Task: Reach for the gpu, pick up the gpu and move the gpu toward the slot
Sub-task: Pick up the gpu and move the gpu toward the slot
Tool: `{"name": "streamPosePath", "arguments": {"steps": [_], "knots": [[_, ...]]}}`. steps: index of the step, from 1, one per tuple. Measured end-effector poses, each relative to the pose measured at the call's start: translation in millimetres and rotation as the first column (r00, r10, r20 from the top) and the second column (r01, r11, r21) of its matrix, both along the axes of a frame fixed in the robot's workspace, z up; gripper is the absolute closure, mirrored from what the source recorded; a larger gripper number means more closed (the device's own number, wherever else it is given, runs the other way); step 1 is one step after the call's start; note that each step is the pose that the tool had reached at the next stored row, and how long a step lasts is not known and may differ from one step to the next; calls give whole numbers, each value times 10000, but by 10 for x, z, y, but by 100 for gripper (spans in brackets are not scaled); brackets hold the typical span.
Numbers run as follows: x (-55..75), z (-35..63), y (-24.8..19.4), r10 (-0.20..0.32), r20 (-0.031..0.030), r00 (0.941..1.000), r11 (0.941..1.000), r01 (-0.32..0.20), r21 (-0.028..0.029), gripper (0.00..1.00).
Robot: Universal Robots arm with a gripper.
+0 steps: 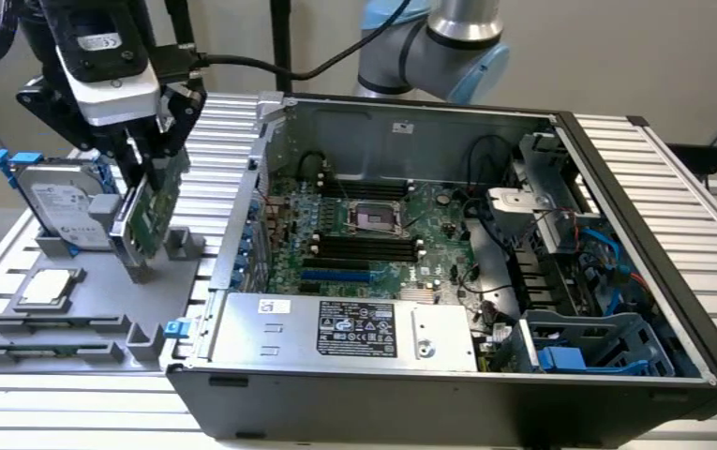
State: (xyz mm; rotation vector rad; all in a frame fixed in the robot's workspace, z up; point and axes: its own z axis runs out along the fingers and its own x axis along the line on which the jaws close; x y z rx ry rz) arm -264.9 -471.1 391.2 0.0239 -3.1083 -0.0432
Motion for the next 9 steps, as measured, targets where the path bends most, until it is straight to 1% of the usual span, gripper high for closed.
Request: {"name": "streamPosePath", "arguments": {"steps": [5,9], "knots": [[216,225,0,16,-41,10000,10000,-16,36,73],[401,393,-1,20,-96,10000,10000,-19,56,73]]}}
